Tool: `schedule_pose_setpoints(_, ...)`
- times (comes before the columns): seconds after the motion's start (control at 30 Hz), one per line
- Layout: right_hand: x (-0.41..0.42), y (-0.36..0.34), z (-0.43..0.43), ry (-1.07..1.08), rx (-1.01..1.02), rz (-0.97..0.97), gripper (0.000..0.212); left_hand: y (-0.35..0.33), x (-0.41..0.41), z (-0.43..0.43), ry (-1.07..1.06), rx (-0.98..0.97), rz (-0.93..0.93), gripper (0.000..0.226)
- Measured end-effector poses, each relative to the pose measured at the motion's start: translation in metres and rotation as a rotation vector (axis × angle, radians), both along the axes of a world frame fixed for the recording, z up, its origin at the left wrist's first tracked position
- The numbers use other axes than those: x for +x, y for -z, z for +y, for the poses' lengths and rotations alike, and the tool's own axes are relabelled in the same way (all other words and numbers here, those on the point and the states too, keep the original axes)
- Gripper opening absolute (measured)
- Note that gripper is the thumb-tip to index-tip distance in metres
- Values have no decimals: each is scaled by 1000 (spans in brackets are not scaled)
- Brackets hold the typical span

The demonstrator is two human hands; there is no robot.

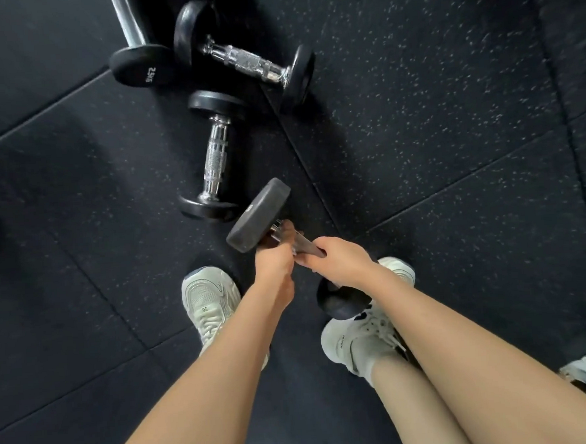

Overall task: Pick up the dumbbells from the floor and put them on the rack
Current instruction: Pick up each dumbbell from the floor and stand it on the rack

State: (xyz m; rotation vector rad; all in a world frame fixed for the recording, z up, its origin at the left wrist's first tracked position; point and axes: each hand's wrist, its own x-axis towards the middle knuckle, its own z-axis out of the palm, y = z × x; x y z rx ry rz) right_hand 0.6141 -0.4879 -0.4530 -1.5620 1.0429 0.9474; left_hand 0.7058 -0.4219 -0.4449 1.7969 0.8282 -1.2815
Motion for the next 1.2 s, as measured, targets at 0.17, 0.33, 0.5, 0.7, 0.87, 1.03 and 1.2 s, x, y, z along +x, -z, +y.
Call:
schedule_pose_setpoints(0.17,-10,-124,-13,143,3,-35,40,-125,-3,-25,93,-55,-31,29)
schedule_pose_setpoints(0.33,-23,-287,-35,360,-8,-73,42,-291,-8,-62,252,-182,-76,31)
schedule_pose_setpoints(0.5,-46,-450,-60,616,-57,-176,37,-469,-25,-104,477,-365,-190,10)
schedule_pose_setpoints(0.7,-76,-601,-106,828,-96,-344,31,-618,-56,-158,740,-486,-405,12)
schedule_pose_setpoints(0.87,-103,-664,-146,955,-224,-483,42,-688,-82,-214,861,-605,-461,3)
schedule_pose_setpoints(1.03,-125,-691,-198,1098,-302,-560,45,-715,-105,-282,1037,-687,-470,16)
schedule_pose_setpoints(1.2,-137,-693,-253,1259,-399,-589,59,-721,-125,-357,1214,-716,-551,20)
